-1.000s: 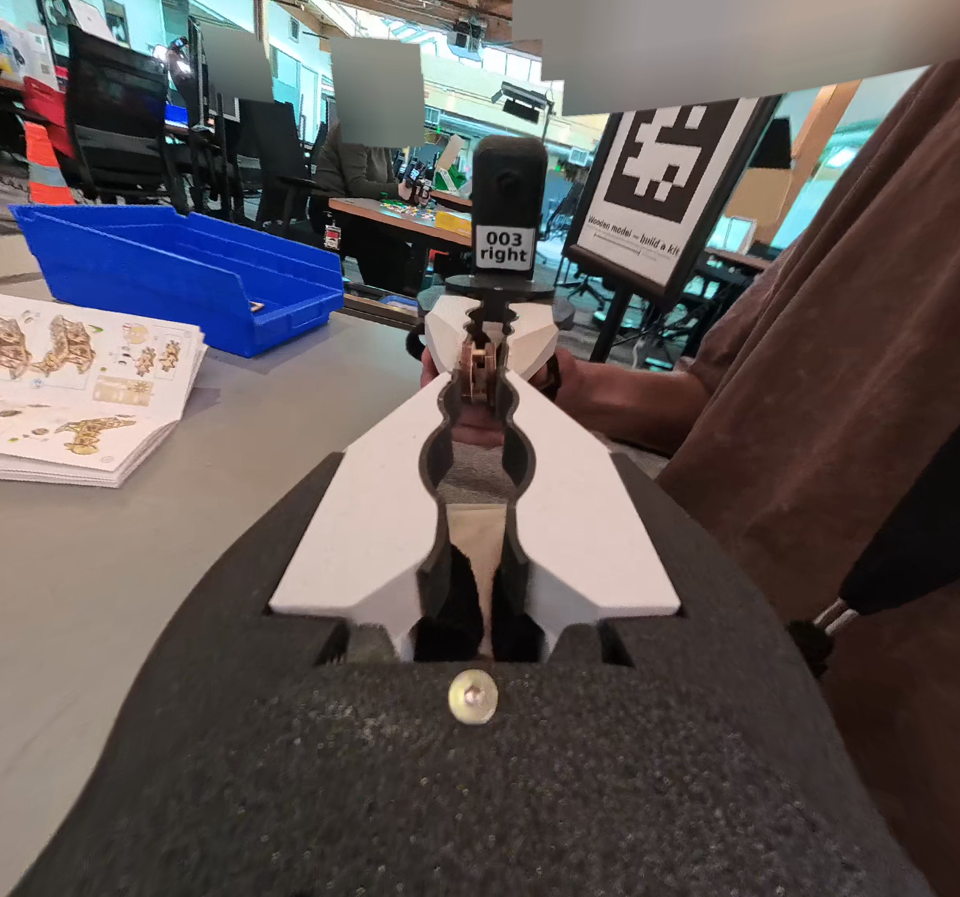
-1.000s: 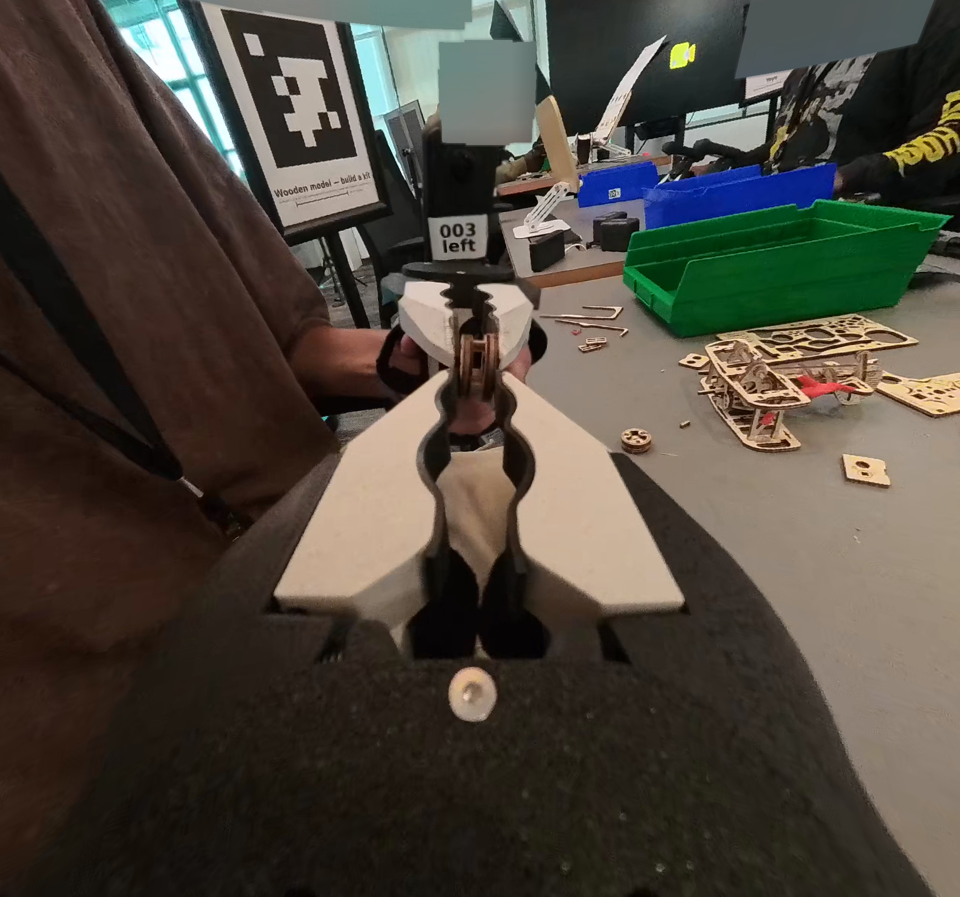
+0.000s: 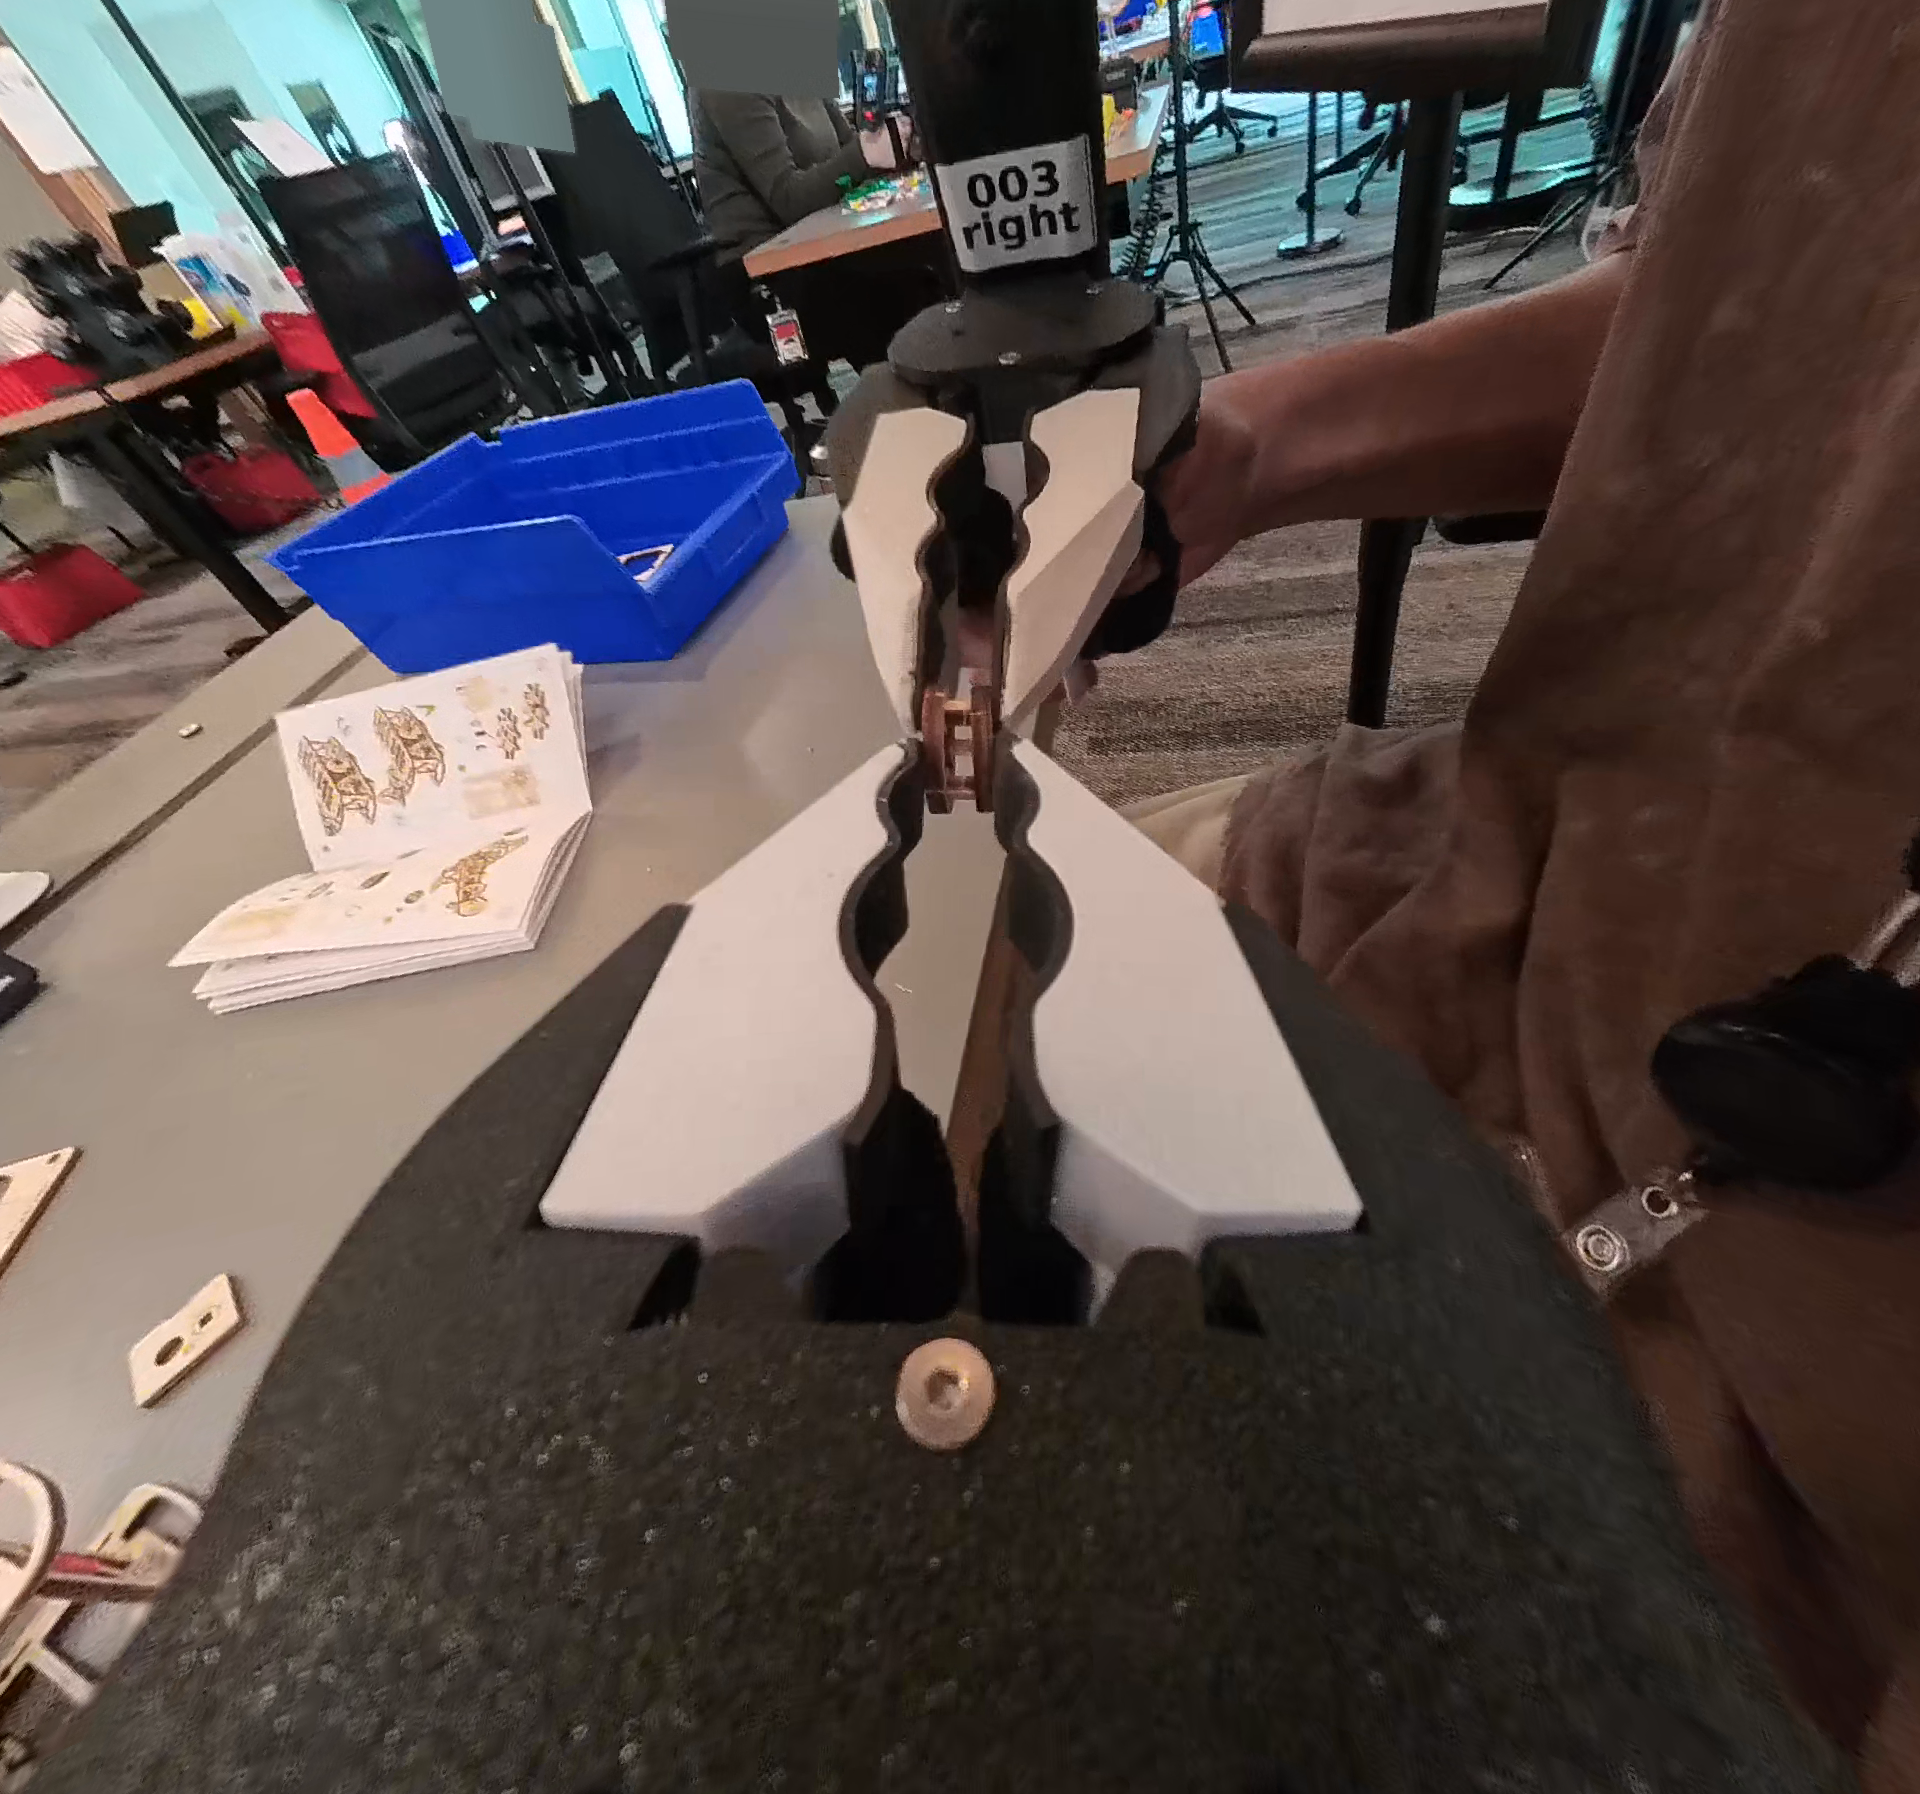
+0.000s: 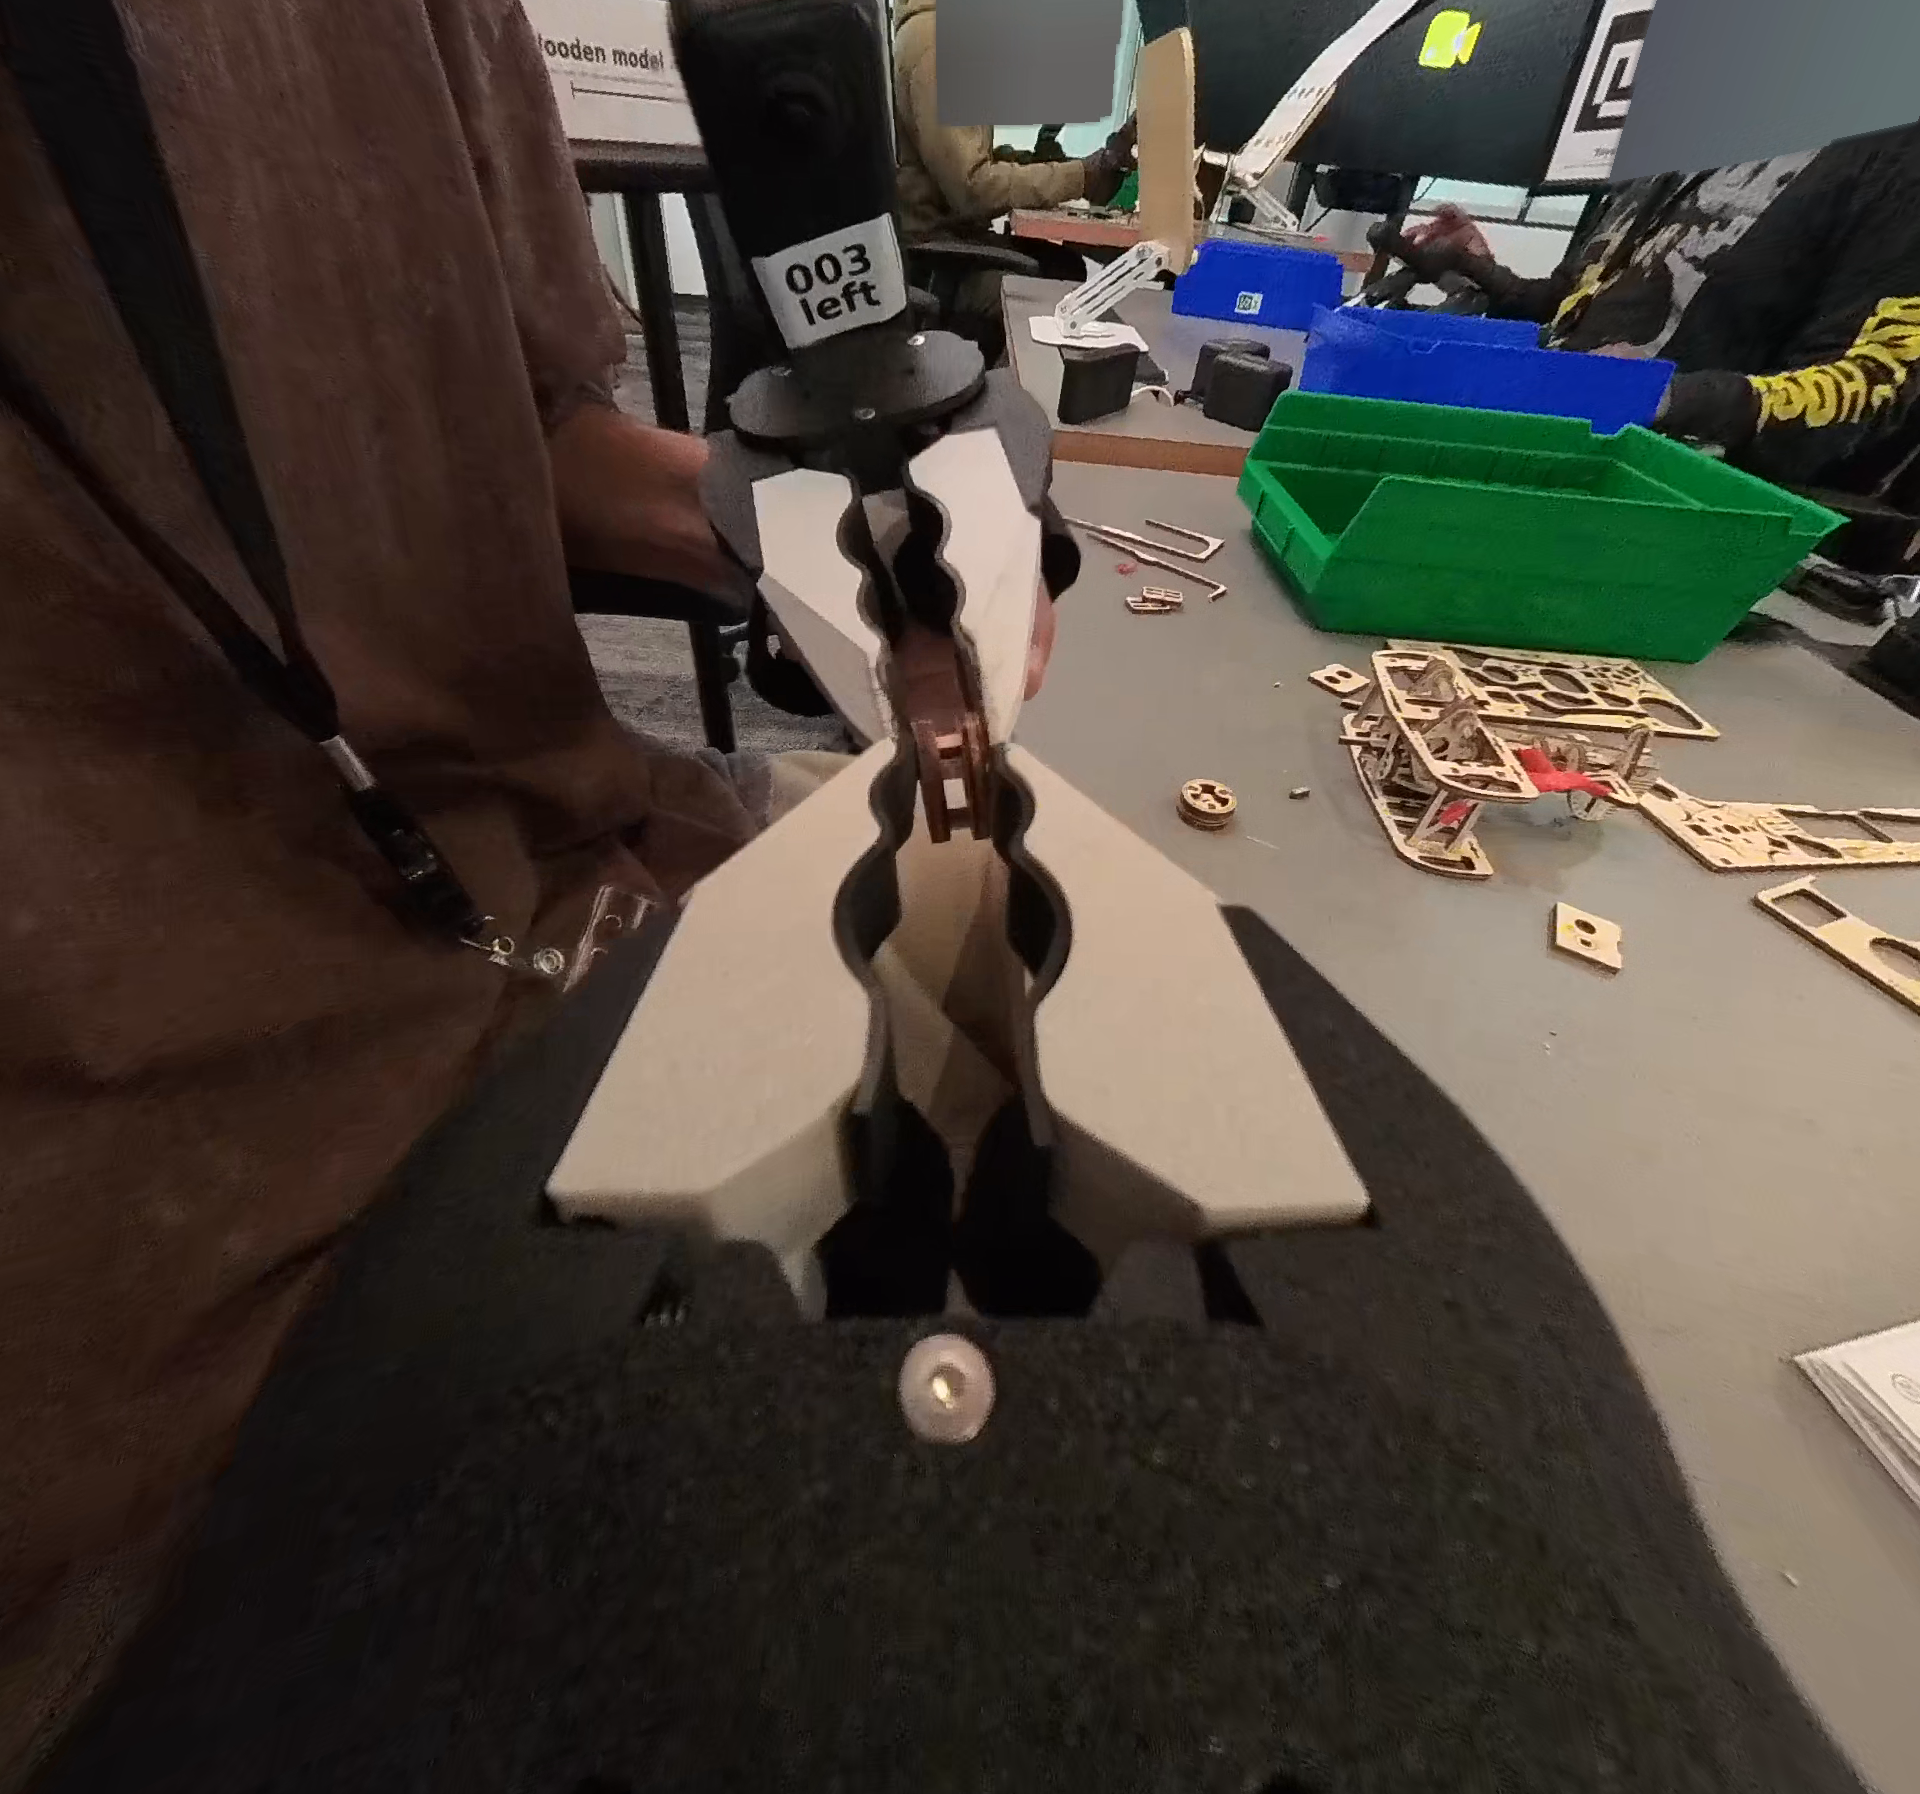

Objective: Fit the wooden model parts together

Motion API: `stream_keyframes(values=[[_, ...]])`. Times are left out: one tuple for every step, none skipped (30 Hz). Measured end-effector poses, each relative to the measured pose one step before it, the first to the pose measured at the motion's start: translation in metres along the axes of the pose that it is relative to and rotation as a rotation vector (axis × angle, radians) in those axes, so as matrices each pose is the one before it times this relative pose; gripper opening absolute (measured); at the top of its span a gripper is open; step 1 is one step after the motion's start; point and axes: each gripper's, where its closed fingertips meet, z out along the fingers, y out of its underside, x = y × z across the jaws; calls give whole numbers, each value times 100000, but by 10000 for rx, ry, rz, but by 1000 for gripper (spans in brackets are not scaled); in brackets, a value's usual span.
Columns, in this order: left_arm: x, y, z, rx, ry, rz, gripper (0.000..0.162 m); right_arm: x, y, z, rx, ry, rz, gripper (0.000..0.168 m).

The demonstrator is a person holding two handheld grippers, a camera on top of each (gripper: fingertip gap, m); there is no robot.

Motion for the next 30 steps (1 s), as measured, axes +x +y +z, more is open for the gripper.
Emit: stream_keyframes(values=[[93, 70, 27, -54, 93, -125, 10, -32, 118, -61, -61, -78, 102, 11], [146, 25, 11, -5, 150, -190, 10, -93, 91, -69, -41, -120, 119, 13], [141, 30, -1, -19, 175, -217, 10, -153, 83, 31, -31, -145, 172, 12], [204, 30, -21, -26, 210, -189, 10, -202, 89, -38, -47, -222, 217, 12], [173, 11, -8, -5, 168, -165, 10, -215, 55, -22, -44, -225, 281, 12], [51, 25, 8, -12, 58, -77, 9, -49, 67, -9, -75, -128, 214, 11], [88, 81, 6, -68, 53, 1, 9, -66, 105, -12, -110, -104, 83, 9], [36, 236, 20, -173, 19, 31, 9, -40, 234, 14, -192, -16, -18, 9], [5, 237, 43, -139, 0, 45, 8, 25, 265, 18, -193, 55, -66, 9], [208, 114, 4, -64, 133, 16, 8, -139, 189, 39, -174, -106, 203, 9], [42, 24, -24, -34, 50, -56, 8, -47, 61, 60, -111, -48, 185, 8], [-252, -76, -52, 27, -133, 26, 8, 208, -137, -19, 44, 162, -85, 8], [-98, -212, -129, 131, -19, 18, 7, 54, -256, 19, 165, 65, -51, 9], [-140, -156, -98, 111, -12, -138, 7, 106, -245, 10, 148, 63, 96, 9], [-162, -101, 29, 80, -54, -182, 8, 196, -149, -58, 103, 58, 196, 10], [-85, -206, 56, 122, -46, -109, 8, 124, -146, -145, 162, -29, 277, 10], [-203, -441, -81, 256, -126, -80, 8, 128, 125, -213, 56, -10, 273, 14], [-244, -594, -221, 348, -70, -225, 8, 194, 276, -122, -124, -6, 131, 23], [-47, -253, -152, 129, 154, -389, 7, 6, 96, -61, -24, -39, -29, 23], [-125, -64, -59, 67, 42, -260, 8, 10, -421, -29, 227, 79, -124, 17], [-96, -109, -8, 99, -13, -116, 8, 58, -467, 8, 225, 93, -108, 13], [107, -76, 7, 38, 117, -152, 8, -54, -137, 67, 46, -18, -108, 12], [5, 9, 1, -4, 54, -123, 8, -26, -6, 46, 18, -35, 51, 12], [-27, 33, -7, 9, 25, -87, 8, 25, -15, -11, 39, -5, 118, 12], [79, -19, -1, 33, 80, -96, 8, -72, -49, -17, 25, -57, 59, 12], [36, -94, -8, 53, 40, -72, 8, -67, -130, 8, 62, -22, 24, 12], [54, -139, -1, 75, 16, -32, 8, -56, -194, 7, 102, -18, 14, 11], [113, -154, -4, 99, 60, -82, 8, -131, -181, -21, 137, -122, 127, 11], [-20, -102, 1, 72, 18, -170, 8, -30, -97, -17, 107, -141, 281, 11], [-136, -17, 40, 33, -49, -172, 8, 99, 12, -17, 2, -76, 309, 10]])
